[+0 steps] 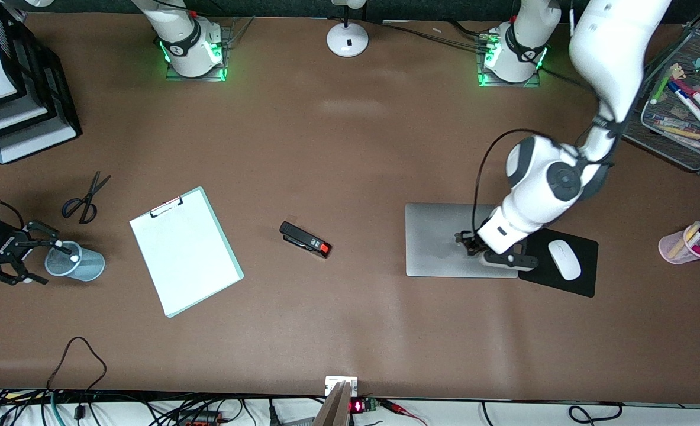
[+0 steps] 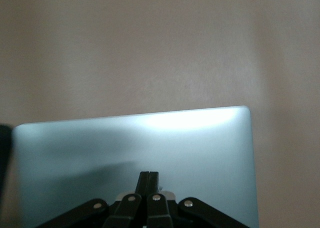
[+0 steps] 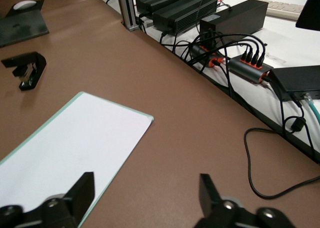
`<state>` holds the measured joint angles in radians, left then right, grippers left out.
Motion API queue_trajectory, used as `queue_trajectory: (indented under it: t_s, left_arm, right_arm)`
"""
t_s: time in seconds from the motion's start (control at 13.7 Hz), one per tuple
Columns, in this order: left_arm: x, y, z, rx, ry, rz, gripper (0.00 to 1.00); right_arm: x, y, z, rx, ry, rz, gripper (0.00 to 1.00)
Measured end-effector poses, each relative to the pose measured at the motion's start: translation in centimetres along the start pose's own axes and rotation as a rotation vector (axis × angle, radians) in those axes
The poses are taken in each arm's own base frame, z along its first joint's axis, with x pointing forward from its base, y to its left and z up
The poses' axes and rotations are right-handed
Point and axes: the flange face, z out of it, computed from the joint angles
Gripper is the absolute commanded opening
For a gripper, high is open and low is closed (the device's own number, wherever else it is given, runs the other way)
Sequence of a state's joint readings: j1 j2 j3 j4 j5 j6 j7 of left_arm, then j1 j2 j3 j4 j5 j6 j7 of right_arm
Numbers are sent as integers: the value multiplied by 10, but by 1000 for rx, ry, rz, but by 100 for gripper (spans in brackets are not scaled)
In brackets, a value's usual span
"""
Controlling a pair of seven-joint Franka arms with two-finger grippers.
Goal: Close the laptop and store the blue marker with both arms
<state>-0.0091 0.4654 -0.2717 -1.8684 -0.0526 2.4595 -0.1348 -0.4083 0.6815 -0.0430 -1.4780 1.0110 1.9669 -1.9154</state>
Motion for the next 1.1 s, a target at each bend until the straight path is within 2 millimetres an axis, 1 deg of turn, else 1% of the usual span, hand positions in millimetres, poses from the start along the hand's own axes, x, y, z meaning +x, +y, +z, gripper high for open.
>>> queue_trajectory:
  t_s: [0.15, 0.29, 0.37, 0.44, 0.51, 0.59, 0.66, 0.88, 1.1]
  left_arm:
    - [-2, -2, -39, 22, -62, 33, 0]
    - [-4, 4, -80, 40, -122, 52, 0]
    - [-6, 7, -99, 48, -150, 57, 3]
    - [-7, 11, -117, 55, -176, 61, 14]
    - [-9, 13, -134, 61, -200, 65, 37]
    - [-11, 16, -150, 67, -224, 67, 77]
    - [-14, 18, -163, 73, -250, 69, 100]
    - [-16, 21, -194, 81, -269, 71, 100]
    - [-23, 23, -215, 90, -288, 74, 100]
  right_arm:
    - [23, -4, -1, 15, -50, 55, 100]
    - [58, -13, -1, 25, -130, 119, 100]
    - [78, -19, -1, 24, -175, 155, 100]
    - [99, -26, -1, 16, -224, 195, 100]
    - [120, -34, -2, 2, -274, 234, 100]
    - [141, -43, -2, -18, -325, 272, 100]
    - [162, -53, -1, -39, -368, 308, 100]
    - [217, -88, 7, -90, -480, 426, 100]
    - [265, -136, 18, -147, -601, 616, 100]
